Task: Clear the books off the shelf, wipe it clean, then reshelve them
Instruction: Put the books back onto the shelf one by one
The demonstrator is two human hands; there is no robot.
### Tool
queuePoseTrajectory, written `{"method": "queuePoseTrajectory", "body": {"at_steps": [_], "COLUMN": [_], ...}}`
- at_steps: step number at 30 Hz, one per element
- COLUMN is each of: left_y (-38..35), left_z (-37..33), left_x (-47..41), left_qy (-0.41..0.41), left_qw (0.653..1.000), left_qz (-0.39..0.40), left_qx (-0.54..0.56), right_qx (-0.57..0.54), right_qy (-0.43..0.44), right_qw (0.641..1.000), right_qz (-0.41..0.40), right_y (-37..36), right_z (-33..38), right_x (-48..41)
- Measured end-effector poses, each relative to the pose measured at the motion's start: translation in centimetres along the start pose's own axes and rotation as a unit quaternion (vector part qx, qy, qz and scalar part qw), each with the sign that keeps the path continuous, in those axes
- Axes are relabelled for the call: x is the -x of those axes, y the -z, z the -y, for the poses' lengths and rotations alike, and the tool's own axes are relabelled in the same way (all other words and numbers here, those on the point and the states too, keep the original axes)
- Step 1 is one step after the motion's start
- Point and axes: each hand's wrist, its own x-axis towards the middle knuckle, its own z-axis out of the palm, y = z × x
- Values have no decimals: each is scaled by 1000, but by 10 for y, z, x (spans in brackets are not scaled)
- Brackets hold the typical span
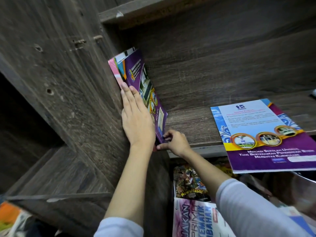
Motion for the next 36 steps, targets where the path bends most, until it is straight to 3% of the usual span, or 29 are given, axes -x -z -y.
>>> {"method": "queuePoseTrajectory", "body": {"at_steps": [7, 13, 16, 19, 26, 28, 31, 36], "left_y": [-2, 3, 13, 26, 47, 50, 51, 44], "left_z": [-1, -3, -7, -11, -56, -77, -105, -137], "left_x": [3, 4, 5, 6, 28, 38, 53, 83], "left_qy": [2, 32, 39, 42, 107, 117, 137, 177], "left_qw": [999, 999, 995, 989, 961, 948, 917, 822], "left_qz": [-20, 38, 83, 97, 13, 53, 200, 403], "left_qx": [-34, -12, 41, 105, 256, 292, 317, 362], "right_qx": [51, 156, 145, 88, 38, 63, 121, 293], "right_qy": [14, 64, 68, 75, 24, 8, -23, -110], "right_qw": [998, 984, 983, 993, 988, 980, 959, 895], "right_qz": [-17, 55, 88, 36, -146, -190, -254, -318], "right_y": [-6, -1, 2, 18, 93, 121, 160, 209], "right_z": [-3, 1, 6, 8, -8, -15, -31, -62], "right_x": [1, 6, 14, 27, 68, 80, 96, 126]}}
